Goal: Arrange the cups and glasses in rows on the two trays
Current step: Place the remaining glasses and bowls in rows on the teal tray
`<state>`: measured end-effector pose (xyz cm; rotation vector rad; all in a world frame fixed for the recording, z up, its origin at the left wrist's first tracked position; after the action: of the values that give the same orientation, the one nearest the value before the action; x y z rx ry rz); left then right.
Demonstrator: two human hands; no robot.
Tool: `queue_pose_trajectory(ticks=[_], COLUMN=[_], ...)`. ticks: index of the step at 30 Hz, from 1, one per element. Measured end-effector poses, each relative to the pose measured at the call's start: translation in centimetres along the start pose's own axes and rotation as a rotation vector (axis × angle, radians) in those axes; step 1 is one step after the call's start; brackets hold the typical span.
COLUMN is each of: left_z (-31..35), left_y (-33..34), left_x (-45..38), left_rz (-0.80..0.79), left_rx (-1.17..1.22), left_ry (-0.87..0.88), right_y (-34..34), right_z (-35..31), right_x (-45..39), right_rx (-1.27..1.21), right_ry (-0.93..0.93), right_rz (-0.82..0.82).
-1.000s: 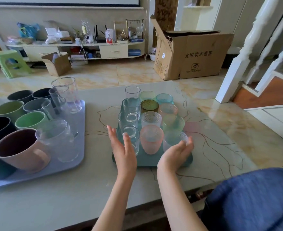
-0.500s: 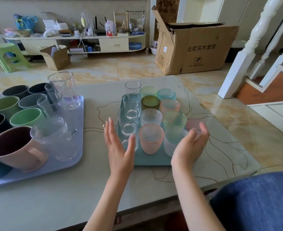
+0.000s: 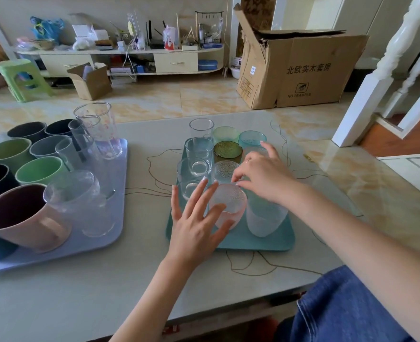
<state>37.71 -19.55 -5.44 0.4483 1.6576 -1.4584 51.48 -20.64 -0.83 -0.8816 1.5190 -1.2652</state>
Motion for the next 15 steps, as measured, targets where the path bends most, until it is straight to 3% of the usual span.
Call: queue_pose_trajectory(ticks=[8, 11, 13, 15], left_z=[0.1, -0.2, -1.7, -5.1], left_y=[0.5, -0.4, -1.8, -2.7], left_x=[0.1, -0.2, -0.8, -1.8], left_rz=[0.040, 0.050, 0.104, 0.177], left_rx=[-0.032, 0.086, 0.245, 0.384], left_ry=[-0.001, -0.023, -0.146, -0.391], right_y=[0.3, -1.0, -3.2, -4.5], right_z=[-0.1, 1.1, 3.1, 5.8], right_x=[-0.9, -1.1, -1.0, -0.7], right_rx=[0.038, -0.030, -0.045, -0.042], right_ry=[-0.017, 0.057, 0.144, 0.265], right_rz=[0.066, 0.086, 0.172, 0.192])
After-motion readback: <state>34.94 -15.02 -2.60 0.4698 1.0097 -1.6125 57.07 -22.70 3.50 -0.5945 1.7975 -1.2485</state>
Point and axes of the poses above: each hand's wrist, its own x-axis away from the middle knuckle, its own y-axis out of the palm, z = x × y, the point moved 9 cm from there along -x, towards the middle knuckle, and after that the axes turned 7 degrees about z, right-handed, at the moved point
